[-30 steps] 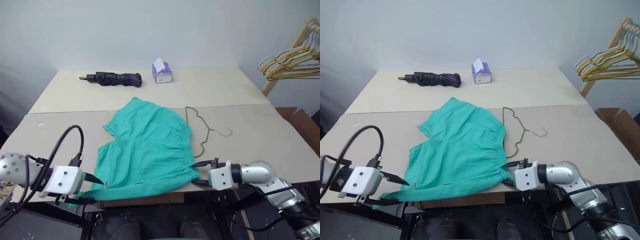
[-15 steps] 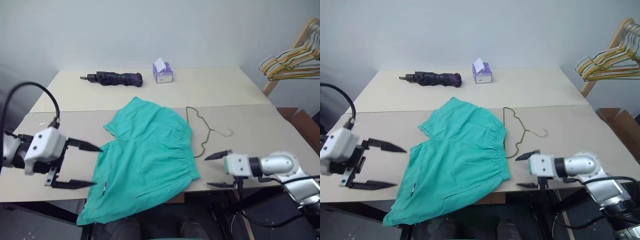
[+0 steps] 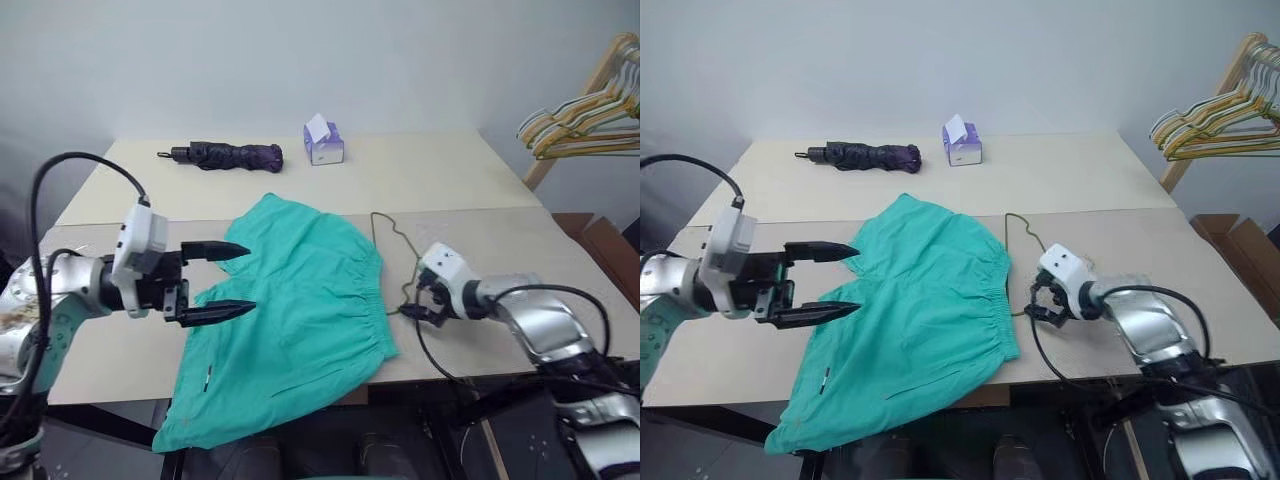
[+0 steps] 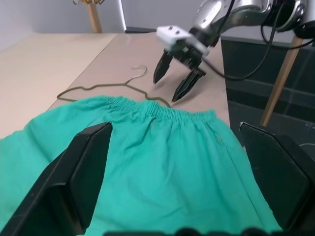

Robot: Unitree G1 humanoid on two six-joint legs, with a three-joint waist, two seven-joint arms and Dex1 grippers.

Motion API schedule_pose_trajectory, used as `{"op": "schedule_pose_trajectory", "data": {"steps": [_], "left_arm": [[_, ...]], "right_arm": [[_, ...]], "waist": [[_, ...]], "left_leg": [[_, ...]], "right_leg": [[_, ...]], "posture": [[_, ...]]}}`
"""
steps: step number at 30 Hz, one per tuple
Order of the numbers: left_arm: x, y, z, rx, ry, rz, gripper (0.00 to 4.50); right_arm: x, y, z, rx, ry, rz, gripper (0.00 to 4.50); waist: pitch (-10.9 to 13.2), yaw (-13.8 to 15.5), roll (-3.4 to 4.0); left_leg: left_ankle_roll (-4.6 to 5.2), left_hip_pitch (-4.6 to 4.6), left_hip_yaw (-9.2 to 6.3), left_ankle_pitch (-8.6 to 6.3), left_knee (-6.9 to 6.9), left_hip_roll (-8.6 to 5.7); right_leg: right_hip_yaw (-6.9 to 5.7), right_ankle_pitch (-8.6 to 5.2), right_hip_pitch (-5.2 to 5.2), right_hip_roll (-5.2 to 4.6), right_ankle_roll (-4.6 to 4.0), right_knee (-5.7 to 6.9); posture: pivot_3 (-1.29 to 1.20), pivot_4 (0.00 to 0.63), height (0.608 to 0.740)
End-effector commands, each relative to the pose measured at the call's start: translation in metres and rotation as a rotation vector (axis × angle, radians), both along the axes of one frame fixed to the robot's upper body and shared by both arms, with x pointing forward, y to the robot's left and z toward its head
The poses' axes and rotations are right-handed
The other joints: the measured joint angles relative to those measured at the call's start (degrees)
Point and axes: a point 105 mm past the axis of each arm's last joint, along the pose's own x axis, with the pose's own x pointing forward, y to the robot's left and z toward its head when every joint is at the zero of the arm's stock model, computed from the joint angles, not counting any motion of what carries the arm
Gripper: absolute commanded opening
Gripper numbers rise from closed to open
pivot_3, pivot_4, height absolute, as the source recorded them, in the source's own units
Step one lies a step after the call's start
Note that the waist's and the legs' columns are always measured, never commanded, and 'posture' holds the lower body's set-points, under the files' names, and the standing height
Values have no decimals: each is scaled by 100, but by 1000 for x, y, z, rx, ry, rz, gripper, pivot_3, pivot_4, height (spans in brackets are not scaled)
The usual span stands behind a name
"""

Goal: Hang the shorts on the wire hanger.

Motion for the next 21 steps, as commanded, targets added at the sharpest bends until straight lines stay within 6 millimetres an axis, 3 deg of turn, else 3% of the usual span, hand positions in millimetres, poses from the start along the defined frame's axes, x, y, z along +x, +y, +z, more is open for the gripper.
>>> {"op": "schedule_pose_trajectory", "data": {"steps": [1, 6, 9, 21], "left_arm": [[1, -3, 6, 0, -27, -20, 4483], [2, -5, 4, 2, -33, -31, 4483], [2, -6, 4, 3, -36, -36, 4500], [3, -11, 5, 1, -60, -45, 4500]], "right_arm": [[14, -7, 5, 13, 15, -145, 4500], [22, -14, -2, -78, 5, -216, 4500], [24, -18, -6, -119, 8, -231, 3898], [33, -55, -3, -219, -5, -317, 22]], "waist": [[0, -2, 0], [0, 5, 0], [-2, 1, -1], [-14, 28, -15]], "left_leg": [[0, -1, -1, 0, 1, 0], [0, -3, -3, 0, 2, -2], [0, 0, -4, 0, 4, -2], [0, -5, -9, 0, 6, -6]], "right_leg": [[-2, 0, 0, 0, 0, -1], [-5, 0, 2, -2, 1, -3], [-5, -1, 5, -2, 5, -3], [-11, 0, 8, -6, 8, -9]], "posture": [[17, 40, 740], [19, 38, 740], [24, 35, 740], [24, 18, 740]]}}
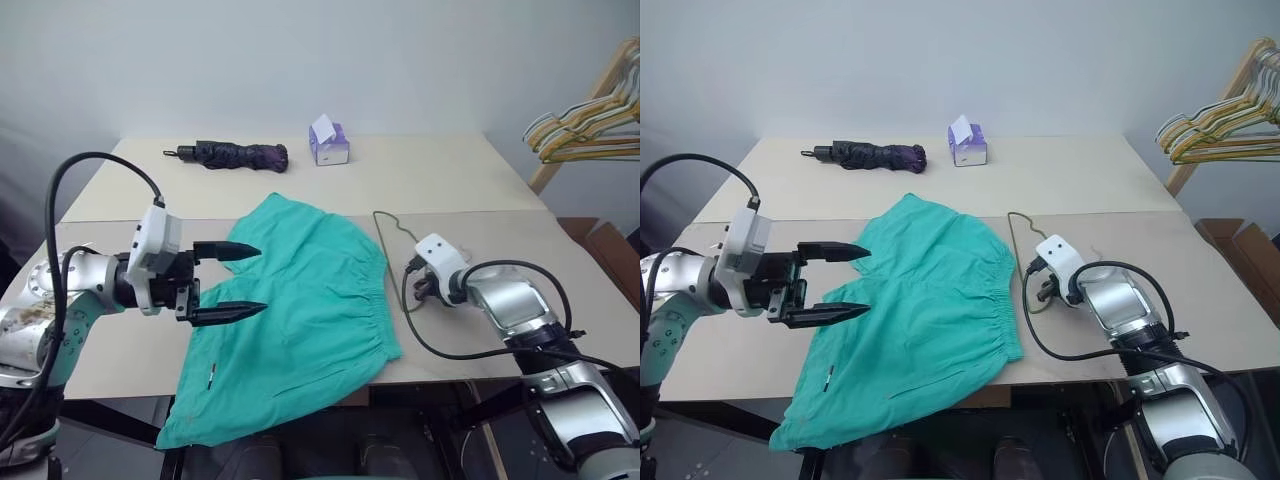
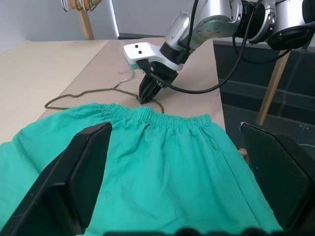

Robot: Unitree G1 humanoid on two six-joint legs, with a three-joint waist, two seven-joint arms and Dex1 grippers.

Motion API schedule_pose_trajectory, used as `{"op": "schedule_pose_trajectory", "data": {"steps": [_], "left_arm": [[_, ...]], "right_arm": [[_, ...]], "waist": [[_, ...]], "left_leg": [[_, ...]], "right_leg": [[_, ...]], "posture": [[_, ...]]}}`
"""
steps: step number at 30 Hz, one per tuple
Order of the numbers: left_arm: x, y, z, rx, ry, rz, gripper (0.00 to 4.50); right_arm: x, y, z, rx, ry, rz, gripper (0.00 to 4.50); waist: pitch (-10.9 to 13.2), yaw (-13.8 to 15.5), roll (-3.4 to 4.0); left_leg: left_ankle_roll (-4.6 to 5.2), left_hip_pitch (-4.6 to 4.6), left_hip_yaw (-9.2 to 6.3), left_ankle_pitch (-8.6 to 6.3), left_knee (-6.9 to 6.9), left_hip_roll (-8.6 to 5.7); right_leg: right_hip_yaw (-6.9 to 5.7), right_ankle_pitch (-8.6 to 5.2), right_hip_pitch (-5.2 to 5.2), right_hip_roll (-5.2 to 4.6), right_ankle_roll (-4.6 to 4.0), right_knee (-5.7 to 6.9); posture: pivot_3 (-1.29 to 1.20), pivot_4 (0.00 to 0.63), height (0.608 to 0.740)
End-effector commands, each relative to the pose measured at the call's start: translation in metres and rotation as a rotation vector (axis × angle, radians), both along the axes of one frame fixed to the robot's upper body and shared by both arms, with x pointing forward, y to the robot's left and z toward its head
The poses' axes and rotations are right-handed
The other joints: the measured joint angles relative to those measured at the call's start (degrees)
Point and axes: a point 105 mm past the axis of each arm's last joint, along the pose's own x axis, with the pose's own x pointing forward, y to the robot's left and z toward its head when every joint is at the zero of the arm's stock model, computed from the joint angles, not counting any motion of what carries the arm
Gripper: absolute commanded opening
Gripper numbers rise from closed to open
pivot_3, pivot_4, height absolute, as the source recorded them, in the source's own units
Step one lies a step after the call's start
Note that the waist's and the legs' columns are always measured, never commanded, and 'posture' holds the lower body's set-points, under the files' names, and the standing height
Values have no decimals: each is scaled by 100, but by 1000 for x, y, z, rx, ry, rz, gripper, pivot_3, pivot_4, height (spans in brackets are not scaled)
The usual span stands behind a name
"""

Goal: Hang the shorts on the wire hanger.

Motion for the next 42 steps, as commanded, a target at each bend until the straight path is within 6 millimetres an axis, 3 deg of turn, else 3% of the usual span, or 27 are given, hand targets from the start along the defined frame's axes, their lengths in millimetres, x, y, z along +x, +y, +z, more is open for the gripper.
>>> {"op": "schedule_pose_trajectory", "data": {"steps": [1, 7, 11, 14, 18, 23, 27, 42], "left_arm": [[0, -4, 7, -2, -47, -17, 4500], [3, -7, 8, -7, -65, -23, 4500], [10, -12, 12, -37, -83, -1, 4500], [19, -16, 16, -68, -91, 35, 4500], [33, -20, 24, -103, -88, 95, 4500], [54, -22, 34, -86, -63, 134, 4500], [64, -23, 34, -41, -36, 133, 4500], [92, -42, -14, 185, 163, 97, 4500]], "right_arm": [[4, -33, 5, -64, -9, -95, 22], [15, -65, 18, -127, -68, -182, 22], [31, -81, 48, -221, -271, -143, 22], [43, -72, 93, -321, -593, 40, 22], [33, -37, 133, -467, -961, 390, 22], [5, -9, 122, -724, -1116, 893, 22], [-3, -1, 117, -779, -1179, 1064, 22], [-7, 21, 151, -804, -1371, 1155, 22]], "waist": [[-1, 0, -1], [-3, -19, -1], [-3, -34, -1], [-5, -88, 4], [-6, -203, 6], [-7, -304, 6], [-7, -355, 5], [-8, -618, 7]], "left_leg": [[0, 0, -1, 0, 0, 0], [0, 0, 0, 0, 0, -1], [0, -18, -1, 0, 4, -3], [0, -22, 0, 0, 5, -4], [0, -24, -1, 0, 4, -2], [0, -20, -1, 0, 8, -6], [0, -20, 0, 0, 9, -9], [0, -19, -9, 1, 10, -13]], "right_leg": [[-1, 0, 0, 0, 0, 0], [0, 2, -1, 0, -2, 0], [0, 6, -12, -1, -5, 0], [2, 7, -20, -2, -4, 2], [2, 7, -22, 0, -3, 1], [5, 8, -16, -4, -1, 2], [9, 9, -15, -7, -1, 0], [11, 11, -11, -8, -4, 3]], "posture": [[24, 16, 740], [21, 5, 740], [16, 0, 740], [6, 0, 740], [0, 0, 740], [-17, 0, 740], [-24, 0, 740], [-62, 0, 740]]}}
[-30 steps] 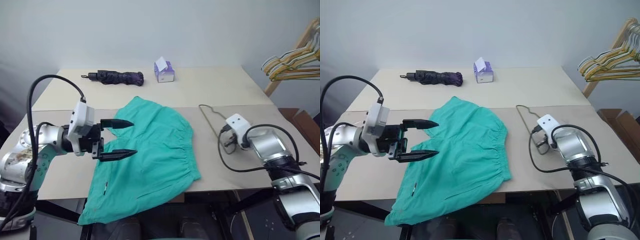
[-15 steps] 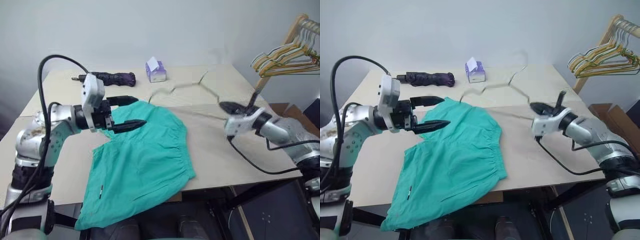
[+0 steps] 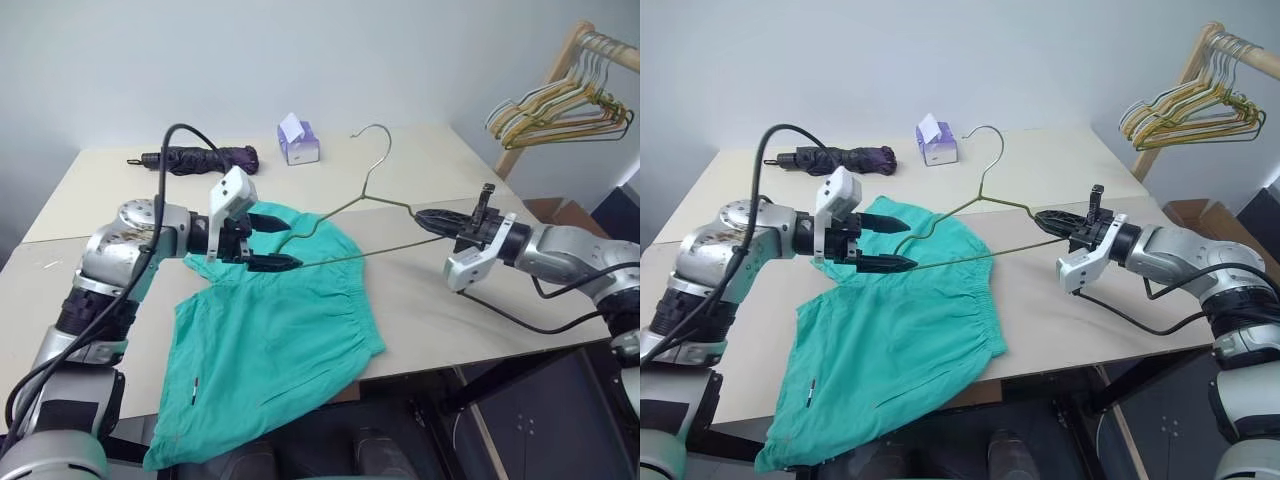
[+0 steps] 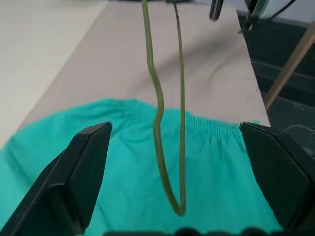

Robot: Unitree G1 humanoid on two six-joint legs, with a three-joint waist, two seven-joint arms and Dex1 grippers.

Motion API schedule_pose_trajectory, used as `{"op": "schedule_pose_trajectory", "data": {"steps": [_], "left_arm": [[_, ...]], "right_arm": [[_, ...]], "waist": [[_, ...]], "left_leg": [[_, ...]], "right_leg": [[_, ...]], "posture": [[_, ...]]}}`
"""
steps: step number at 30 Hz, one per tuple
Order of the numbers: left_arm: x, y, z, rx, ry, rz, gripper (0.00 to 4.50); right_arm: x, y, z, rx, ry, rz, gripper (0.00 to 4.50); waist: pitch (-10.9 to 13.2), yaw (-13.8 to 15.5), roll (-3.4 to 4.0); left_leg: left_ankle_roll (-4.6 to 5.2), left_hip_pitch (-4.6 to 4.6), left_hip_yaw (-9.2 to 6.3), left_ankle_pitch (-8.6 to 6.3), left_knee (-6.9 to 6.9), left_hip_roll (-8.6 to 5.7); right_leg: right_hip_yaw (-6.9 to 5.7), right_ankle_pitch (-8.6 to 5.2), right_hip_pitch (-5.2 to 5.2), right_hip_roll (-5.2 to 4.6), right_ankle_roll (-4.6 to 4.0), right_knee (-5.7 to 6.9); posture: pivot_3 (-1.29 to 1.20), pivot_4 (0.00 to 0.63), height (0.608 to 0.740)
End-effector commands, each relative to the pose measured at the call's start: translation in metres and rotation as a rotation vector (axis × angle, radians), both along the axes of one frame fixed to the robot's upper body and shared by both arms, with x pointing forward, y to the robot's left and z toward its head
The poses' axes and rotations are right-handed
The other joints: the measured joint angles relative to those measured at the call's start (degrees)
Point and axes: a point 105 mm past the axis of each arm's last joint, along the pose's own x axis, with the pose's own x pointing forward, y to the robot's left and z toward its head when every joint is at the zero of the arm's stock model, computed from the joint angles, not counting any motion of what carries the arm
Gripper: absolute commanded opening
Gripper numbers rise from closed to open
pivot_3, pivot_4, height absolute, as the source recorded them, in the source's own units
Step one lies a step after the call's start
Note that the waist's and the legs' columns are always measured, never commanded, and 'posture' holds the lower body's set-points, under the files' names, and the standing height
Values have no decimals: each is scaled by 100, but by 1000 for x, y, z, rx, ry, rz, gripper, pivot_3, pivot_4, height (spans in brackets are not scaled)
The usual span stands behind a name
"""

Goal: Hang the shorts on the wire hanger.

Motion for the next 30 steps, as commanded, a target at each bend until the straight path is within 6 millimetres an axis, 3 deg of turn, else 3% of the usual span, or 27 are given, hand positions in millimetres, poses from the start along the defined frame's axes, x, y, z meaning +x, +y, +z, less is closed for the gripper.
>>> {"op": "schedule_pose_trajectory", "data": {"steps": [1, 10, 14, 25, 30], "left_arm": [[6, -7, 4, 13, -2, -5, 4500], [7, -17, -19, 91, 51, -40, 4500], [8, -19, -20, 85, 44, -36, 3683], [6, -18, -20, 85, 37, -45, 76], [7, -15, -18, 78, 22, -23, 31]], "right_arm": [[-2, 4, 31, 39, -96, 32, 22], [-4, 12, 38, 47, -121, 59, 22], [-6, 13, 39, 48, -126, 64, 0], [-4, 13, 44, 59, -145, 50, 0], [-6, 14, 43, 73, -129, 59, 0]], "waist": [[0, -21, 0], [-1, -77, 1], [-1, -94, 1], [-1, -183, 1], [-1, -187, 1]], "left_leg": [[0, 0, 0, 0, 0, -1], [0, 3, -2, 0, 1, -2], [0, 2, -3, 0, 2, -2], [0, 3, -6, 0, 3, -2], [0, 3, -7, 0, 3, -3]], "right_leg": [[0, 0, 0, 0, 0, 0], [1, 0, 1, -1, 0, 4], [1, 0, 1, -1, 0, 4], [1, 0, 2, -2, 0, 8], [1, 0, 2, -2, 1, 10]], "posture": [[-64, 0, 740], [-71, 0, 740], [-75, 0, 740], [-71, 0, 740], [-69, 0, 740]]}}
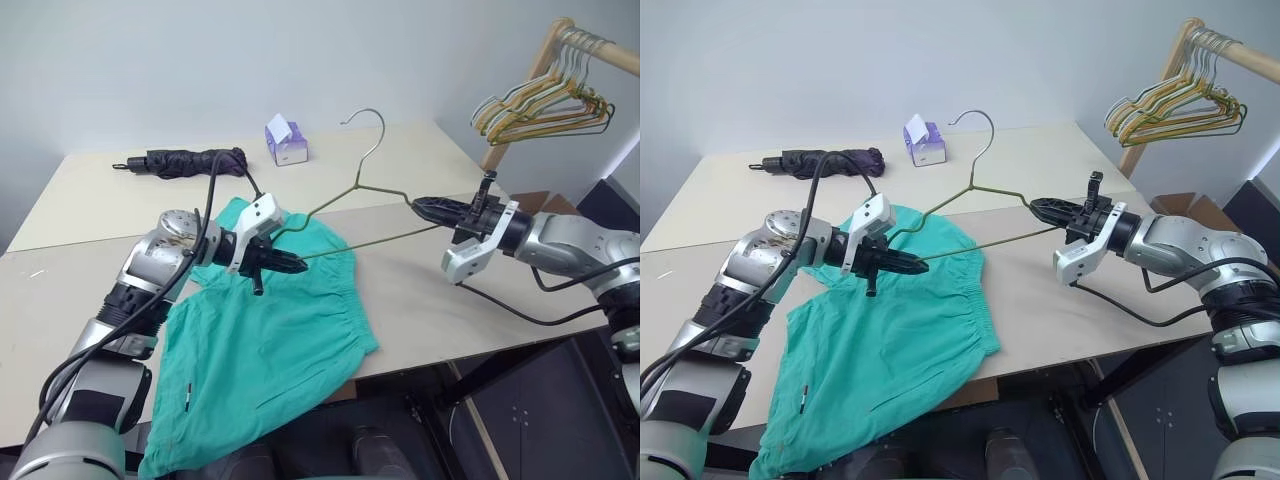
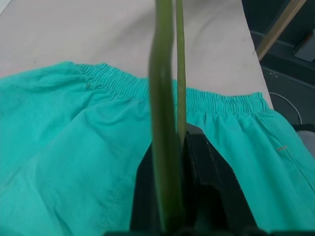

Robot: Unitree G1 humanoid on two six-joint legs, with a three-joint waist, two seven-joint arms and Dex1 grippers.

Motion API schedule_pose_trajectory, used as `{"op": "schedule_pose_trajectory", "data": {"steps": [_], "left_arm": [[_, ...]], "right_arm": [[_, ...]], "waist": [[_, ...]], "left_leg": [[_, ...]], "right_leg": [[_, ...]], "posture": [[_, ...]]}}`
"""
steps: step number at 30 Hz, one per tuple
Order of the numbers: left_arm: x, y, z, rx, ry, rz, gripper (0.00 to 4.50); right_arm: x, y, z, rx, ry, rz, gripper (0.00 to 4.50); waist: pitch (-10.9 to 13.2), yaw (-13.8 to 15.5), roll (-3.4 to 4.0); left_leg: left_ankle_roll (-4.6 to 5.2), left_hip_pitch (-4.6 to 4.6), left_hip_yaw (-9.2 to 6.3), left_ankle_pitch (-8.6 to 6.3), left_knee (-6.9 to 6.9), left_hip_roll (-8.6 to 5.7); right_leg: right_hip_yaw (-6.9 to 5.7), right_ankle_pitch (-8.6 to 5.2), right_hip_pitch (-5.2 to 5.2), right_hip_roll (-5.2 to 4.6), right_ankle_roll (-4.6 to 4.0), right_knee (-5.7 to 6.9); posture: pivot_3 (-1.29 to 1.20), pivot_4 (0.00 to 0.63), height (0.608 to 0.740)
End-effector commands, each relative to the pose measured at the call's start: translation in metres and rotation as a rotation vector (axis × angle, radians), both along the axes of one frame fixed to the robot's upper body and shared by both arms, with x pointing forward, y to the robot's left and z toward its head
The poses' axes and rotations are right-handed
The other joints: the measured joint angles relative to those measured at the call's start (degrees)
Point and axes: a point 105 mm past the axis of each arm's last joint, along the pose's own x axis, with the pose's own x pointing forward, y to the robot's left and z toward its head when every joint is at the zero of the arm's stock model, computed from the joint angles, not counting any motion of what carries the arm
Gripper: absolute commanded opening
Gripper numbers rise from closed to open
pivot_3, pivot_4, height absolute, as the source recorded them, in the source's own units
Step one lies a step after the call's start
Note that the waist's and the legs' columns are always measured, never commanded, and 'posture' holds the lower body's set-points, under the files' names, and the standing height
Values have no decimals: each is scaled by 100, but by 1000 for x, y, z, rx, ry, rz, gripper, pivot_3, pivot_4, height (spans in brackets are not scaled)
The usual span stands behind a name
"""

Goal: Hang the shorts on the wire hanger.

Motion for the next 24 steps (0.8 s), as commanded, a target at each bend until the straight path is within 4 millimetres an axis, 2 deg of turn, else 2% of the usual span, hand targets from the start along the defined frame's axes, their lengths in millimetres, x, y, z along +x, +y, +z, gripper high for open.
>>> {"op": "schedule_pose_trajectory", "data": {"steps": [1, 4, 5, 8, 10, 11, 15, 18, 24], "left_arm": [[4, 4, 16, -18, -68, 31, 10], [8, 11, 18, -10, -94, 62, 0], [9, 13, 19, -2, -107, 73, 0], [14, 23, 16, 84, -208, 87, 0], [13, 32, 9, 217, -367, 25, 0], [12, 34, 7, 261, -422, -8, 0], [5, 36, 7, 266, -481, -101, 0], [0, 32, 13, 217, -497, -139, 0], [-6, 24, 18, 163, -506, -179, 0]], "right_arm": [[-7, 6, 25, 70, -43, 53, 260], [-20, 12, 17, 86, 72, 113, 1015], [-23, 14, 15, 90, 105, 128, 1471], [-32, 17, 9, 154, 292, 121, 2310], [-35, 15, 8, 244, 510, 67, 2844], [-38, 15, 7, 274, 604, 56, 3301], [-41, 9, 13, 402, 966, -9, 4464], [-39, 0, 6, 407, 1137, -99, 4464], [-21, -2, -15, 356, 1230, -314, 4464]], "waist": [[0, 0, 0], [0, -6, 0], [0, -7, 0], [-1, -5, -1], [-1, -1, -1], [-2, -1, 1], [-3, 60, 3], [-4, 168, 4], [-4, 276, 5]], "left_leg": [[0, 0, 0, 0, 0, 0], [0, 1, -1, 0, 0, 0], [0, 2, -4, 0, 0, 0], [0, 4, -8, 0, 1, 0], [1, 6, -11, 0, 2, 0], [1, 7, -12, 0, 3, 1], [1, 11, -12, 0, 10, 1], [4, 11, -9, -3, 11, 2], [5, -3, -2, -3, 16, 2]], "right_leg": [[0, 0, 0, 0, 0, 0], [0, 0, 2, 0, 0, -1], [-2, 0, 5, 0, 0, -2], [-4, 0, 11, 0, 1, -2], [-7, 1, 16, -1, 1, -4], [-7, 1, 18, -1, 1, -3], [-8, 1, 22, -3, 1, 7], [-11, 1, 21, -3, 2, 2], [-10, 0, 5, -2, 3, 2]], "posture": [[-68, 0, 740], [-64, 0, 740], [-64, 0, 740], [-60, 0, 740], [-54, 0, 740], [-54, 0, 740], [-45, 0, 740], [-42, 0, 740], [-41, 0, 740]]}}
